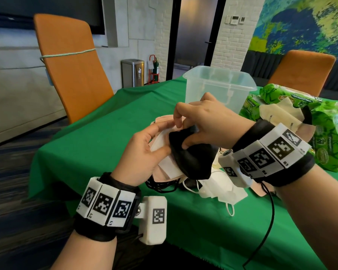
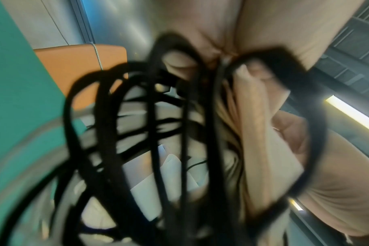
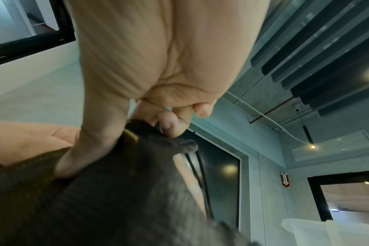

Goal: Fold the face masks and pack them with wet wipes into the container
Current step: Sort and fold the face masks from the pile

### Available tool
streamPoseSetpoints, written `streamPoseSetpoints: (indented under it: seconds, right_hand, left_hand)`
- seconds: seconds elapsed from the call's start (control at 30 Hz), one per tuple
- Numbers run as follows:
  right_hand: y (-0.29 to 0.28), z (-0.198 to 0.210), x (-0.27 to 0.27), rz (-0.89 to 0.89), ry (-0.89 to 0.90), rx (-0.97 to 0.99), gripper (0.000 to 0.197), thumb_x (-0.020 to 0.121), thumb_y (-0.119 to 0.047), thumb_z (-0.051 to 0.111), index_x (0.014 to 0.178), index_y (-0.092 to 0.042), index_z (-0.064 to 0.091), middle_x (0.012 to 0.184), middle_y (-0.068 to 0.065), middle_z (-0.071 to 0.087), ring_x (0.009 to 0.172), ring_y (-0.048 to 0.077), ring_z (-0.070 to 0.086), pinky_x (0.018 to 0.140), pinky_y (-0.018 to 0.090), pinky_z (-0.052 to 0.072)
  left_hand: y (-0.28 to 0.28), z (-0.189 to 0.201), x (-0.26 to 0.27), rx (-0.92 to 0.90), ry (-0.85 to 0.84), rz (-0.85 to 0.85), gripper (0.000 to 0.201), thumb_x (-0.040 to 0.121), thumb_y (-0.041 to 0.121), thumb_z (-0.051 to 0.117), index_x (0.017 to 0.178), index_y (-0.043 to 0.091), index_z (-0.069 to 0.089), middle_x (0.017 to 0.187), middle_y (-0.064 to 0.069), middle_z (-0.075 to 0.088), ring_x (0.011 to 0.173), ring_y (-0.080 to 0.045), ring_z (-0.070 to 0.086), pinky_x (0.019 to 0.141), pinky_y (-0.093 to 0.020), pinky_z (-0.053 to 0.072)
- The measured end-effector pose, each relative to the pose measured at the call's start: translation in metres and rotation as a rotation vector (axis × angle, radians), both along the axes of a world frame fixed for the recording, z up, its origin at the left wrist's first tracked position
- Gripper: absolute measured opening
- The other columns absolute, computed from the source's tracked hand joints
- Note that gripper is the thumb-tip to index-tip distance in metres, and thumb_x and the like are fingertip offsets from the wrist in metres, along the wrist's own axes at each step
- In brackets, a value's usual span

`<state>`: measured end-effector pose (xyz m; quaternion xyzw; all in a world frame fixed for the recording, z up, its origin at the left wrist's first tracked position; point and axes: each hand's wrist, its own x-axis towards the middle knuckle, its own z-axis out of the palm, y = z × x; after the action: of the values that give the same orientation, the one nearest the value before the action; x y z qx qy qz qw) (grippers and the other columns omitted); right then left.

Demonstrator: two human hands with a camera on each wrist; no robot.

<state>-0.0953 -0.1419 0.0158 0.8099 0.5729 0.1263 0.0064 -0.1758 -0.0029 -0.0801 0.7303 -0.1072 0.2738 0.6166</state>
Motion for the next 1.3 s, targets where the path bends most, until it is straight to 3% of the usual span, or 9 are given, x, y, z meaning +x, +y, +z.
streamPoseSetpoints:
  seconds: [0.2,0.3,0.4,0.6,0.7,0.83,0.93,1.07,1.3]
  right_hand:
    - [0.004,-0.004,-0.001,-0.014,-0.023,0.046,0.051,0.069,-0.039,0.076,0.105,-0.018,0.048,0.094,-0.007,0.064,0.087,0.016,0.053,0.078,0.028,0.019]
    - [0.005,-0.007,0.003,-0.047,-0.008,0.084,0.054,0.066,-0.040,0.077,0.106,-0.017,0.049,0.087,-0.009,0.058,0.077,0.013,0.045,0.077,0.026,0.018]
    - [0.005,-0.010,0.006,-0.057,0.033,0.155,0.047,0.064,-0.040,0.079,0.097,-0.021,0.051,0.082,-0.012,0.053,0.074,0.009,0.042,0.077,0.028,0.020]
    - [-0.005,-0.009,0.017,-0.070,0.221,0.413,0.031,0.069,-0.020,0.078,0.095,-0.019,0.060,0.089,-0.012,0.052,0.068,-0.006,0.039,0.080,0.035,0.036]
    - [-0.014,-0.008,0.024,-0.125,0.318,0.515,0.031,0.073,-0.019,0.076,0.097,-0.024,0.057,0.098,-0.004,0.051,0.071,-0.001,0.043,0.070,0.012,0.036]
    - [-0.023,-0.014,0.025,-0.186,0.406,0.571,0.031,0.077,-0.026,0.072,0.101,-0.029,0.053,0.106,0.001,0.047,0.077,0.012,0.050,0.073,0.018,0.040]
    - [-0.020,-0.017,0.015,-0.105,0.367,0.543,0.026,0.078,-0.020,0.072,0.099,-0.030,0.061,0.104,0.000,0.045,0.083,0.007,0.045,0.081,0.019,0.038]
    - [-0.006,-0.018,0.004,-0.058,0.224,0.341,0.033,0.076,-0.027,0.072,0.108,-0.030,0.067,0.110,0.003,0.046,0.093,0.019,0.043,0.088,0.042,0.037]
    - [0.001,-0.016,-0.002,-0.149,0.149,0.164,0.049,0.074,-0.037,0.072,0.120,-0.041,0.056,0.109,-0.004,0.034,0.107,0.020,0.037,0.085,0.032,0.026]
  left_hand:
    - [-0.002,0.003,0.000,-0.010,0.021,-0.014,0.047,0.074,0.003,0.050,0.113,0.027,0.061,0.114,0.021,0.065,0.116,0.003,0.054,0.098,-0.013,0.038]
    - [-0.002,0.004,-0.002,-0.004,0.014,-0.036,0.041,0.078,0.006,0.057,0.115,0.025,0.059,0.119,0.017,0.061,0.116,0.007,0.053,0.096,-0.010,0.037]
    - [0.000,0.002,-0.001,0.029,-0.001,0.030,0.047,0.080,-0.007,0.065,0.115,0.023,0.057,0.116,0.018,0.059,0.109,0.014,0.053,0.091,-0.004,0.036]
    - [0.009,0.000,0.002,-0.095,0.024,0.106,0.047,0.080,-0.011,0.061,0.105,0.029,0.061,0.104,0.018,0.067,0.099,0.000,0.062,0.094,-0.020,0.047]
    - [0.014,-0.001,0.003,-0.131,0.015,0.120,0.045,0.080,-0.012,0.060,0.102,0.027,0.062,0.090,0.026,0.069,0.090,0.006,0.062,0.083,-0.012,0.047]
    - [0.018,-0.001,0.004,-0.153,0.006,0.135,0.044,0.081,-0.012,0.059,0.101,0.027,0.063,0.089,0.025,0.070,0.089,0.006,0.062,0.085,-0.013,0.048]
    - [0.015,-0.002,0.005,-0.150,0.022,0.089,0.045,0.081,-0.012,0.059,0.104,0.026,0.062,0.093,0.023,0.070,0.092,0.004,0.063,0.084,-0.013,0.048]
    - [0.009,-0.002,0.006,-0.148,0.025,0.011,0.043,0.076,-0.002,0.066,0.112,0.021,0.061,0.108,0.011,0.069,0.104,-0.005,0.062,0.092,-0.020,0.047]
    - [0.009,-0.003,0.003,-0.127,0.025,-0.024,0.048,0.072,0.004,0.059,0.118,0.019,0.059,0.112,0.016,0.067,0.113,-0.005,0.058,0.098,-0.020,0.043]
